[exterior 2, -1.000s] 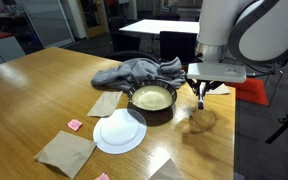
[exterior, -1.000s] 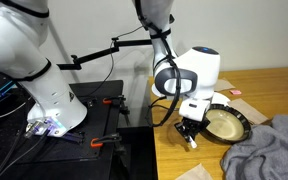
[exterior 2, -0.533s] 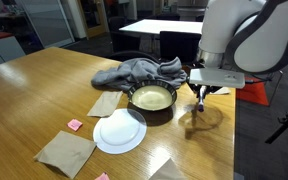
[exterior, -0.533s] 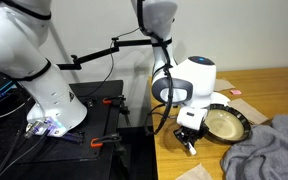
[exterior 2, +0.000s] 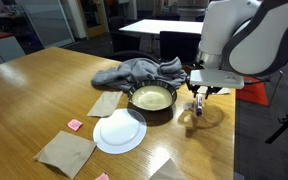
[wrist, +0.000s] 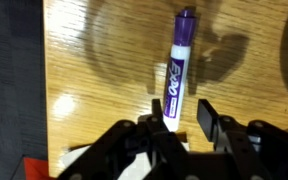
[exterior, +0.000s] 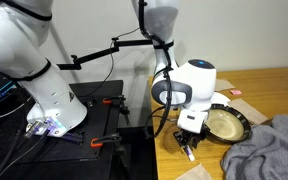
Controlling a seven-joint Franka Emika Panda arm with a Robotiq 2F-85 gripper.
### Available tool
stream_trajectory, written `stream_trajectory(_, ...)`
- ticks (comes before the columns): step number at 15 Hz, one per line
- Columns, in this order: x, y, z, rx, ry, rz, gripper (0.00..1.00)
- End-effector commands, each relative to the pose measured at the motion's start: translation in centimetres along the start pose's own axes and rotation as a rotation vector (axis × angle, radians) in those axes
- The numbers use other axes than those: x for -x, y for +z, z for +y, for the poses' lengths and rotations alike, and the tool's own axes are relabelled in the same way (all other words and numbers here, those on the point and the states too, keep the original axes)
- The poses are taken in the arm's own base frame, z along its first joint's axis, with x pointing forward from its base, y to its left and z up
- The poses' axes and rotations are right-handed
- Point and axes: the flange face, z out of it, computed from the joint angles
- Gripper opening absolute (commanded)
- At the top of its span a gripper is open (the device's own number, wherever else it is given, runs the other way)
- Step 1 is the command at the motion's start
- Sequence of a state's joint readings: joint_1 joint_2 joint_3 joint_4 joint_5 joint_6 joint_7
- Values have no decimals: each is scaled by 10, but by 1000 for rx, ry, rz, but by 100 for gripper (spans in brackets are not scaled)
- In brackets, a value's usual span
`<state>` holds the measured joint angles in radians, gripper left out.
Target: Remove the marker from the bowl and put it on the table
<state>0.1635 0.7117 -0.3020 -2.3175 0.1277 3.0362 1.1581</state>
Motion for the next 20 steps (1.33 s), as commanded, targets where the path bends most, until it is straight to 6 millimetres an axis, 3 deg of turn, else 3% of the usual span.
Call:
stream_trajectory(1,-4,-2,-3,-22,-8,3,75)
stream_trajectory(4,-3,-12,-3,-28,-18,-5,98)
stream_trajectory(5,-2,-16,-3,-25,-19,-3,100)
stream_trajectory(11,6,-64,-9,-63,-138,-12,100)
stream_trajectory(20,20,-162,-34,-53,-450,-49,100)
